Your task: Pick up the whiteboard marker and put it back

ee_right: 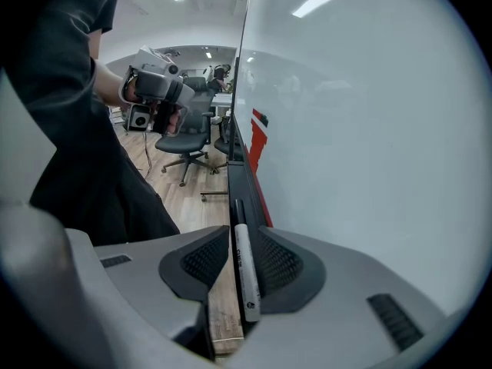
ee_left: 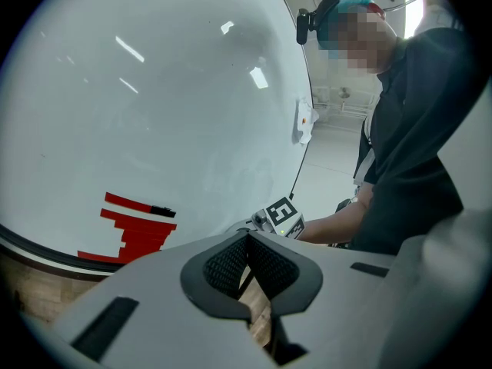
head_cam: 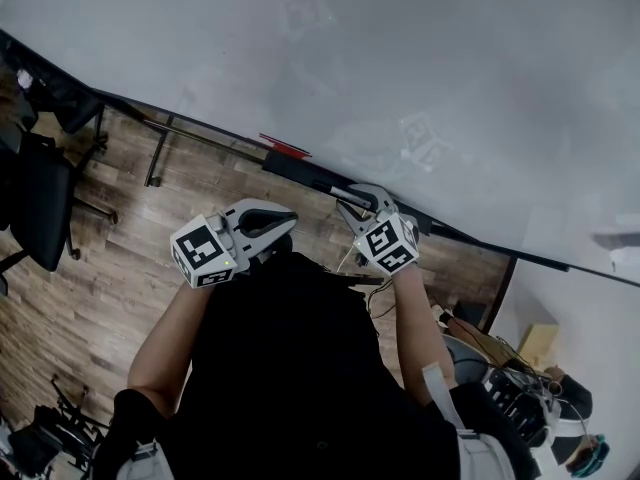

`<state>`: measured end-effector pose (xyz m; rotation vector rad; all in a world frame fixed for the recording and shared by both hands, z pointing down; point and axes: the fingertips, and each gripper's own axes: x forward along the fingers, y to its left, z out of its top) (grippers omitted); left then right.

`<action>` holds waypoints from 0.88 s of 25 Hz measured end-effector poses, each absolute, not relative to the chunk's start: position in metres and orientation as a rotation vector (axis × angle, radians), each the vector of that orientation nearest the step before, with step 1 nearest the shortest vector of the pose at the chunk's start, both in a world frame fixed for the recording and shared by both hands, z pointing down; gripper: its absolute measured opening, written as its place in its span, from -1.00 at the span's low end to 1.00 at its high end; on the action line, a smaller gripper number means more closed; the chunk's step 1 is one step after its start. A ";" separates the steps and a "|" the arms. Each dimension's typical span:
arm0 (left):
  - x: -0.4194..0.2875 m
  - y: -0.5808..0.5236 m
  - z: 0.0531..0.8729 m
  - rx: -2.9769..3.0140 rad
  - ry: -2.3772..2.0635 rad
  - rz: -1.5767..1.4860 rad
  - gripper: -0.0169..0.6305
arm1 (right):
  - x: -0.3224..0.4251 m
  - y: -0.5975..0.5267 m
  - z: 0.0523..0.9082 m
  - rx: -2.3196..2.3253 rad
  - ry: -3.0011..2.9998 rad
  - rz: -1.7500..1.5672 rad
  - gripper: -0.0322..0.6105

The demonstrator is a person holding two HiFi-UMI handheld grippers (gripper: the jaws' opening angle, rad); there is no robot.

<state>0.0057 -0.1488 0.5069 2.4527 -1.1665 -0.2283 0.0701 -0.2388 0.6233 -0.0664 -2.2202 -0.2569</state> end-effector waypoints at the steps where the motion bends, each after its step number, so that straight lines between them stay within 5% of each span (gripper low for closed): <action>1: 0.006 -0.148 0.508 2.456 -1.167 -0.231 -0.91 | 0.070 -0.240 0.624 -0.064 -2.213 -0.262 -0.51; 22: 0.003 -0.141 0.510 2.439 -1.180 -0.237 -0.91 | 0.073 -0.245 0.648 -0.042 -2.119 -0.284 -0.57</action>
